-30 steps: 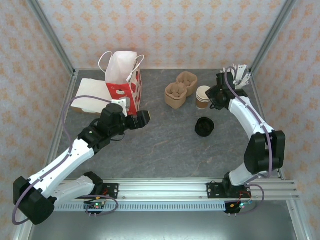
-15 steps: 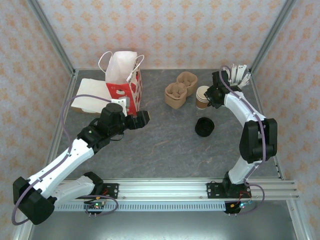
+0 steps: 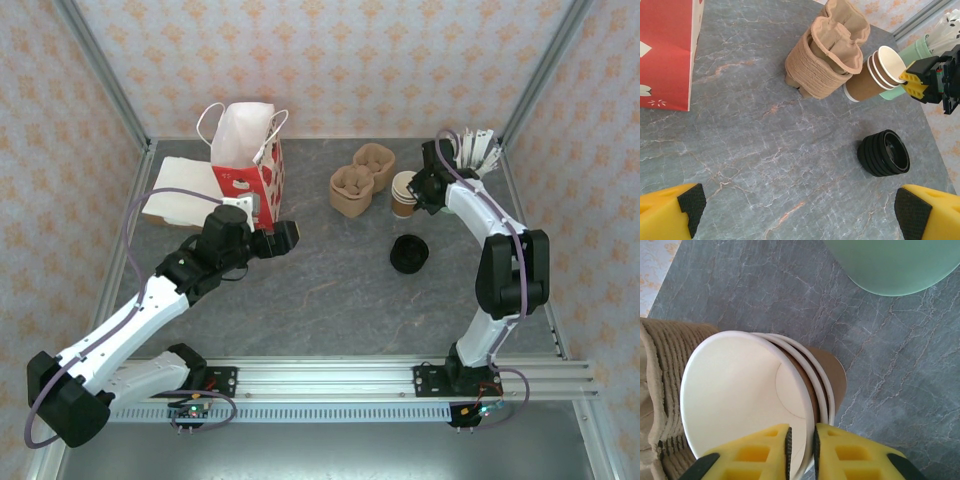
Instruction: Pack the takeout coffee
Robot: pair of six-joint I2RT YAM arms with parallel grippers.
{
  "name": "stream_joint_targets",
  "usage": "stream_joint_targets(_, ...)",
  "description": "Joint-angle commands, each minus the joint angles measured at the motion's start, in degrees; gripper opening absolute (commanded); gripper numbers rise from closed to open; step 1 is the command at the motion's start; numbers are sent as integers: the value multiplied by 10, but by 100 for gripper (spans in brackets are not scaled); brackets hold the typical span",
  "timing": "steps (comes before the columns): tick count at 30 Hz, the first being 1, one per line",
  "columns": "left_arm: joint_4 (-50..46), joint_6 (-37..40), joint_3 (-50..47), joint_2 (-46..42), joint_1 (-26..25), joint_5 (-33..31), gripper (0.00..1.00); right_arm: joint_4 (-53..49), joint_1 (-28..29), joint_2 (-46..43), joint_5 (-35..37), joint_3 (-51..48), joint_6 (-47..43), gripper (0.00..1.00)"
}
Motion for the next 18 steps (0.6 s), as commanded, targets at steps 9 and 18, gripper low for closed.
stream_joint_targets(9, -14, 16, 26, 8, -4, -10, 100, -19, 4, -17, 22, 22, -22, 18)
stream_joint_targets(18, -18, 14, 28, 6, -4, -11, 100, -27, 3, -56, 32, 11, -31, 15)
